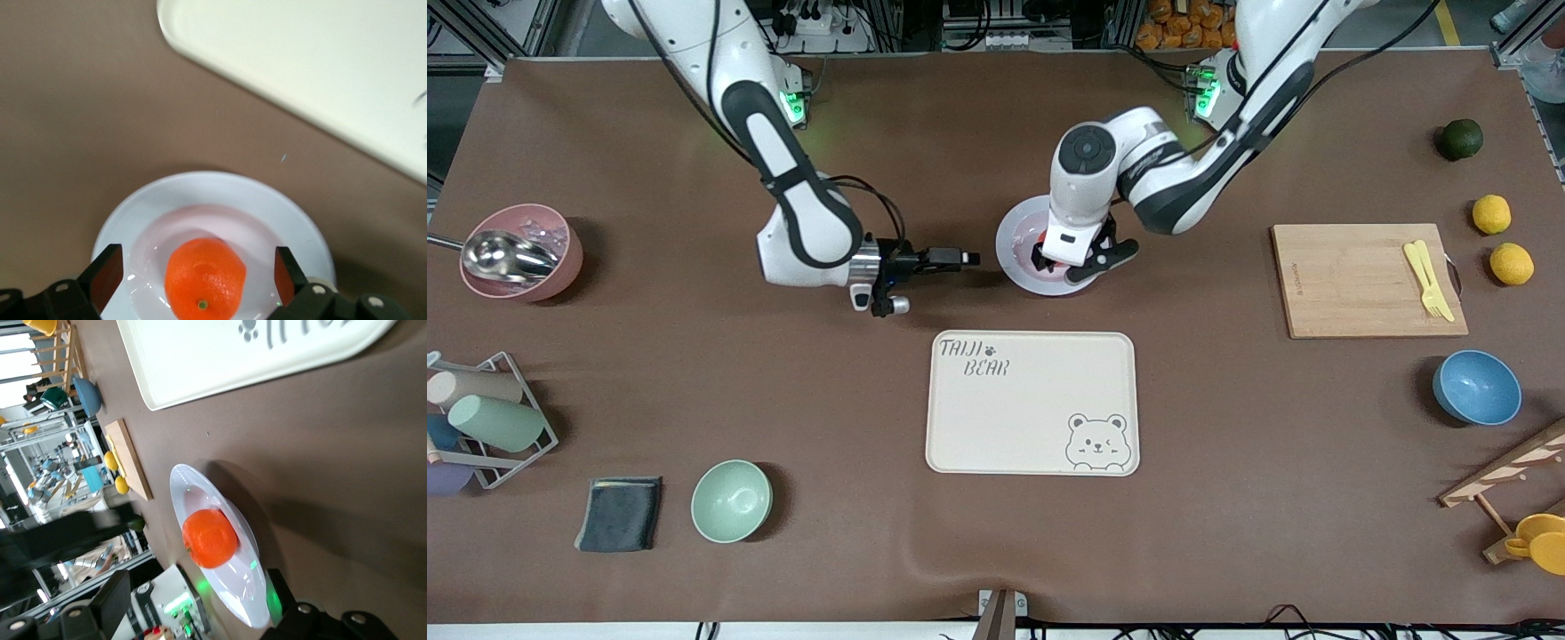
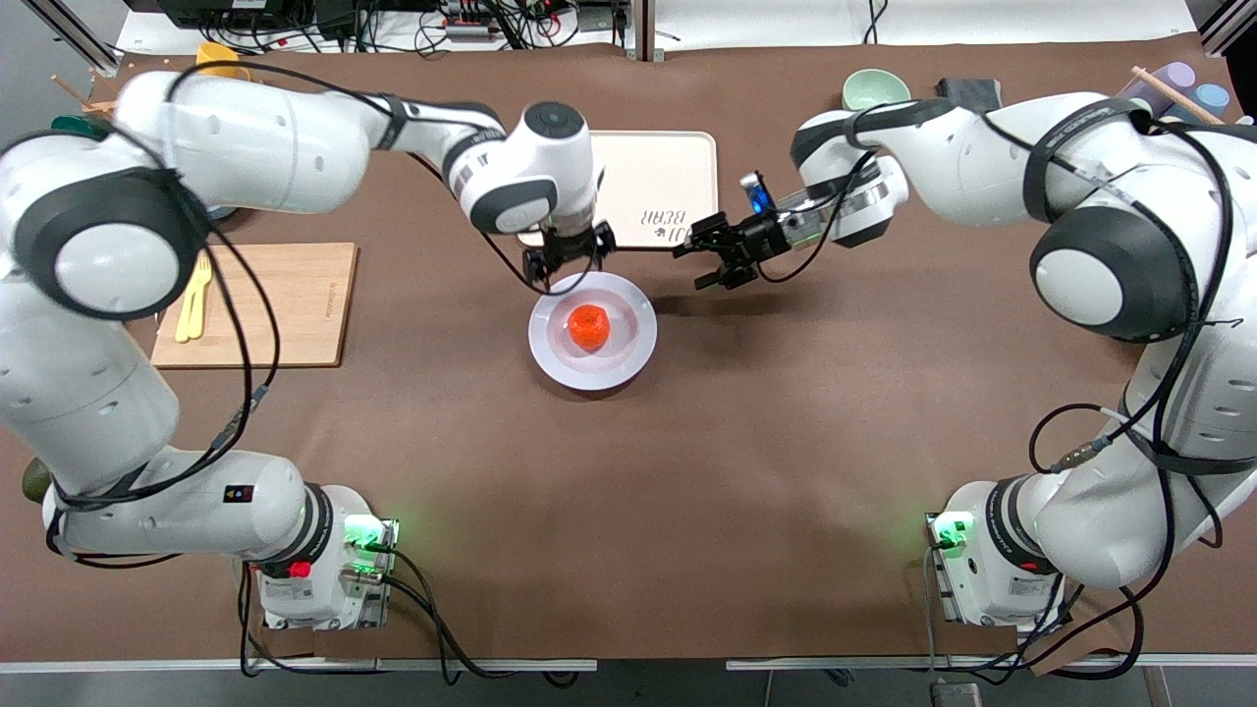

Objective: Place orange and plate with both arms
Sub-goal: 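Release the orange onto the plate while the right gripper grasps the rim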

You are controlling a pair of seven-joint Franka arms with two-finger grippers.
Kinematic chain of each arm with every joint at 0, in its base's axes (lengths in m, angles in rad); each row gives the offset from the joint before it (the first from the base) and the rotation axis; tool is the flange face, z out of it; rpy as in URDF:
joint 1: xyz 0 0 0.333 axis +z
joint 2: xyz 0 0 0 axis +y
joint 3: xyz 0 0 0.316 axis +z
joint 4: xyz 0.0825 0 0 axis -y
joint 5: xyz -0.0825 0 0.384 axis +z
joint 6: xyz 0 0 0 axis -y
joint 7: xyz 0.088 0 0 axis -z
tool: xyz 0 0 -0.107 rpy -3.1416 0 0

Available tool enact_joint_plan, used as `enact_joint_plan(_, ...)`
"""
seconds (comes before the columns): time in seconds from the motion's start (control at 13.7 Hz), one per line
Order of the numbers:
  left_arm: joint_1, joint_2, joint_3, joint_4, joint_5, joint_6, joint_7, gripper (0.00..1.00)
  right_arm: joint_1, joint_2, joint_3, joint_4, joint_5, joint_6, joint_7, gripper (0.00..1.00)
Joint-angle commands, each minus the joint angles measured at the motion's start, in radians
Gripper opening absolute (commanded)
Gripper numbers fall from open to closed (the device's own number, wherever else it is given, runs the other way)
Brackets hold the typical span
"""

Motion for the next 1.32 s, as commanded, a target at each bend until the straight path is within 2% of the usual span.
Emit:
enact_joint_plan(0.0,0.101,-0.086,-0.086,0.053,-0.021,-0.112,-0.012,1.0,0.057,-0.016,-0.01,-0.017,0.065,0.042,-0.035,0.88)
enact_joint_plan(0.07,0.13,-0.085,-0.109,0.105,-0.021,-0.167,0.005,1.0,0.053,-0.004,-0.01,-0.019,0.065,0.04,-0.09,0.88)
enact_joint_plan(0.22,0.163,-0.085,-0.113,0.195,-0.022,-0.248,0.078,1.0,0.054,0.011,-0.009,-0.02,0.093,0.039,-0.15,0.87)
enact_joint_plan(0.51,0.276,-0.082,-0.113,0.311,-0.022,-0.318,0.276,1.0,0.099,0.054,-0.009,-0.008,0.237,0.036,-0.283,0.84)
enact_joint_plan(0.73,0.377,-0.083,-0.113,0.357,-0.024,-0.33,0.457,1.0,0.106,0.064,-0.009,-0.008,0.242,0.037,-0.29,0.83)
enact_joint_plan(0.95,0.454,-0.08,-0.111,0.439,-0.071,-0.385,0.644,1.0,0.109,0.077,-0.009,-0.006,0.246,0.037,-0.293,0.78)
enact_joint_plan(1.24,0.555,-0.086,-0.113,0.505,-0.074,-0.466,0.855,1.0,0.134,0.085,-0.009,-0.006,0.265,0.04,-0.296,0.72)
